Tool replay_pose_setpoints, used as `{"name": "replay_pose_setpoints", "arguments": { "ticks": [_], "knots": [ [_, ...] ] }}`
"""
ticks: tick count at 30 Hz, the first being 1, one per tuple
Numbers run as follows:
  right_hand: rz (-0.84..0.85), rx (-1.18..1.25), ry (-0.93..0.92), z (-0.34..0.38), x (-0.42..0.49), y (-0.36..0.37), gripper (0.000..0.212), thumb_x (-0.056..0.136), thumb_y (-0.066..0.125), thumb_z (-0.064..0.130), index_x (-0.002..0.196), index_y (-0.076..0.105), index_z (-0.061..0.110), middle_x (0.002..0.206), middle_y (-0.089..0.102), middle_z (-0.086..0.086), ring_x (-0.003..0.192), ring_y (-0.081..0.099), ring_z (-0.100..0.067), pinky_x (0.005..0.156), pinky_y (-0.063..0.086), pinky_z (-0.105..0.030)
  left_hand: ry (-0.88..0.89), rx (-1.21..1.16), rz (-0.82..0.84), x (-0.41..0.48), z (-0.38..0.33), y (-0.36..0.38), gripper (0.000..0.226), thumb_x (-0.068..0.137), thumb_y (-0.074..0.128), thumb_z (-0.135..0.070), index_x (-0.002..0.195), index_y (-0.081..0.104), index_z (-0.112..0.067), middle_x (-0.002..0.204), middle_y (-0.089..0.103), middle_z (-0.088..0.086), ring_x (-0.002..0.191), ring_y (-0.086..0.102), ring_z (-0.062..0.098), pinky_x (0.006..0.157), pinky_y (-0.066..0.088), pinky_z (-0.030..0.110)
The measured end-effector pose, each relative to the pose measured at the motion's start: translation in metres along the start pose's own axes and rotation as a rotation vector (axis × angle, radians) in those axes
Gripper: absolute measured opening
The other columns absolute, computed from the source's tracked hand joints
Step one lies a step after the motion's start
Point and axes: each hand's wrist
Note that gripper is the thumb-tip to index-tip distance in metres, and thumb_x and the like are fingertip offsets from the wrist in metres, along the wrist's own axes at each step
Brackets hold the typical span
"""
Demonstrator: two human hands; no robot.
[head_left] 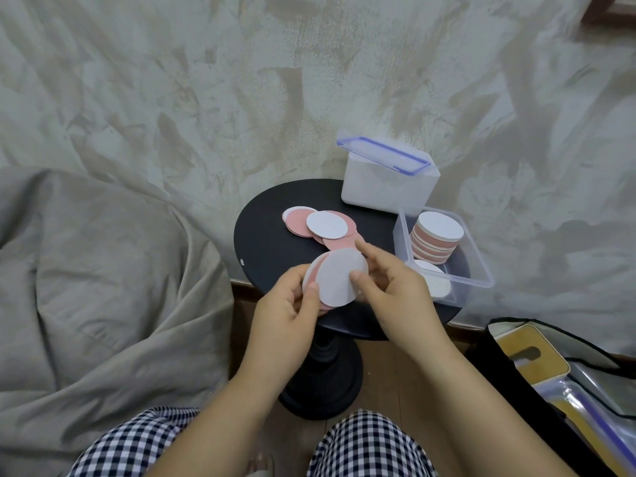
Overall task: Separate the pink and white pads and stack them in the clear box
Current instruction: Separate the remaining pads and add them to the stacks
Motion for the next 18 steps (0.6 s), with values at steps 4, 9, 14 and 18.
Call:
{"name": "replay_pose_setpoints", "arguments": {
  "ticks": [4, 9, 14, 18],
  "knots": [
    [-0.061, -0.04, -0.06, -0.011, -0.012, -0.004, 0.043, 0.089, 0.059, 0.017, 0.13, 0.052, 0.028, 0.106, 0.062, 0.013, 0.094, 0.057, -0.002, 0.085, 0.046, -0.017, 0.113, 0.205, 0.057, -0.002, 0.002, 0.012, 0.032, 0.09, 0.036, -0.025, 0.117, 0.053, -0.032, 0.106, 0.062, -0.016, 0.099, 0.056, 0.001, 0.081, 0.045, 0.015],
    [-0.167, -0.013, -0.073, -0.024, -0.03, 0.001, 0.053, 0.087, 0.061, 0.013, 0.133, 0.041, 0.03, 0.114, 0.051, 0.026, 0.102, 0.048, 0.02, 0.08, 0.038, 0.001, 0.272, 0.497, 0.077, -0.006, 0.014, 0.028, 0.045, 0.092, 0.031, -0.031, 0.133, 0.042, -0.019, 0.12, 0.057, 0.001, 0.106, 0.045, 0.007, 0.092, 0.03, 0.013],
    [-0.236, -0.082, -0.14, -0.032, -0.035, 0.006, 0.047, 0.09, 0.055, 0.008, 0.133, 0.044, 0.023, 0.107, 0.051, 0.024, 0.101, 0.044, 0.021, 0.083, 0.03, 0.003, 0.317, 0.585, 0.015, -0.009, 0.02, 0.033, 0.051, 0.092, 0.031, -0.031, 0.14, 0.024, -0.015, 0.118, 0.054, 0.007, 0.101, 0.049, 0.017, 0.09, 0.033, 0.025],
    [-0.295, -0.013, -0.193, -0.028, -0.037, 0.005, 0.04, 0.089, 0.057, 0.005, 0.12, 0.053, 0.03, 0.101, 0.058, 0.02, 0.096, 0.052, 0.013, 0.083, 0.035, 0.0, 0.293, 0.439, -0.037, -0.006, 0.013, 0.029, 0.046, 0.091, 0.035, -0.027, 0.133, 0.047, -0.012, 0.105, 0.056, -0.001, 0.094, 0.051, 0.007, 0.082, 0.039, 0.014]
  ]
}}
Point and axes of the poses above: each hand's wrist, its own x-axis towards the middle knuckle, its own y-axis out of the palm, z = x × y
